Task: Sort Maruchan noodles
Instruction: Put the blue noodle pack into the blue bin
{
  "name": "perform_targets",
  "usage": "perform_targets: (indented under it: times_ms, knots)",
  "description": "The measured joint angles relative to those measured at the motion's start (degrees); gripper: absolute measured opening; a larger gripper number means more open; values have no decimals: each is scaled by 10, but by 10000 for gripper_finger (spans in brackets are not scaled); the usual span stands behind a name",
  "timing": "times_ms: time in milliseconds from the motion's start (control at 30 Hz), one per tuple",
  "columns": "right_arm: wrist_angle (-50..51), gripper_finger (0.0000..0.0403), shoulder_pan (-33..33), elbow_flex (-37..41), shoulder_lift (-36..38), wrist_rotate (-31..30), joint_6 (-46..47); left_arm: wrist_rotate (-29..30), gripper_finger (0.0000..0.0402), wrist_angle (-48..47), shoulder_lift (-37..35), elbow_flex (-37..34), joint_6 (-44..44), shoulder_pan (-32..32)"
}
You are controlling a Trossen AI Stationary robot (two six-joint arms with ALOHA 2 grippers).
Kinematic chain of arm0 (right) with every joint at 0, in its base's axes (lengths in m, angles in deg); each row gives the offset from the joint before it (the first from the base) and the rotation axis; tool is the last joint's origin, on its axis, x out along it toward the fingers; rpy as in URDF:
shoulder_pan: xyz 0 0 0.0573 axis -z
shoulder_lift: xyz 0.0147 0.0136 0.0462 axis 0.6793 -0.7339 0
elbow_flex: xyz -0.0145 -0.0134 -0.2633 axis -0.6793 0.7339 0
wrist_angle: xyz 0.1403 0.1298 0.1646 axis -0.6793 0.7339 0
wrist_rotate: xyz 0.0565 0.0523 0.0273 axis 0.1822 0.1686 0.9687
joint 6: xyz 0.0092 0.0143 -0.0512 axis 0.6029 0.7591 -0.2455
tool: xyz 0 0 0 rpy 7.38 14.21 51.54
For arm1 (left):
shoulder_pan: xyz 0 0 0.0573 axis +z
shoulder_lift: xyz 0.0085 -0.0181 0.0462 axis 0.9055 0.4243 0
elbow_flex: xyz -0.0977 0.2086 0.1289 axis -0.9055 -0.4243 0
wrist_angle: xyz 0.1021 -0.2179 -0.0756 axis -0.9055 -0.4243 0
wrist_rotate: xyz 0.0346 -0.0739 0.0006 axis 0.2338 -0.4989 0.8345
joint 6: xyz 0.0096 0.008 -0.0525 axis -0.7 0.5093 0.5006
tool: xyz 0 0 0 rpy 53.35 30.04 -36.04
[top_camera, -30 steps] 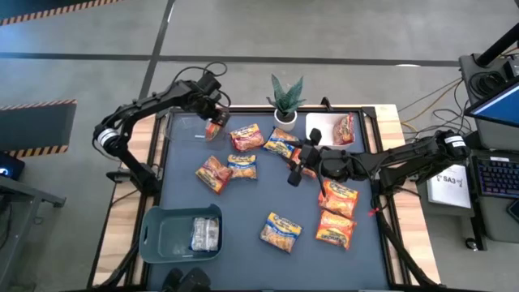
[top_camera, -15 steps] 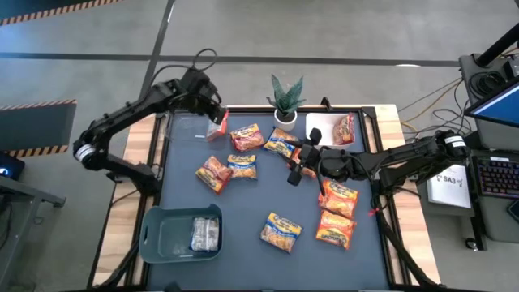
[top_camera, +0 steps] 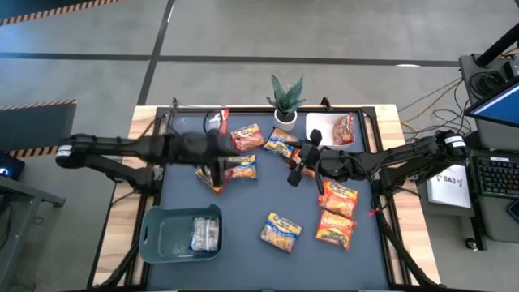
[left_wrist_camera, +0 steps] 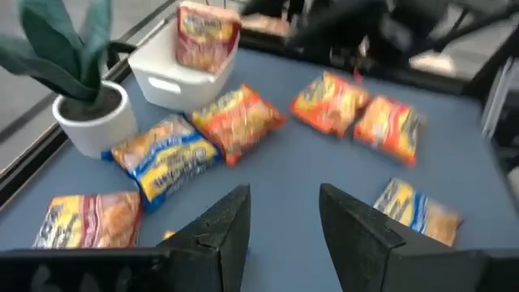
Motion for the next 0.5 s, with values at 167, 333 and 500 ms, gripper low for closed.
perform_targets:
  times_ms: [167, 333, 500]
  knots:
    - [35, 201, 0, 0, 0, 12, 64, 45, 131, 1, 4, -33, 1, -62]
    - [82, 201, 0, 1, -2, 50, 147, 45, 131, 1, 15, -54, -21, -82]
    - [93, 201, 0, 1, -9, 101, 236, 45, 131, 1, 19, -77, -46, -84]
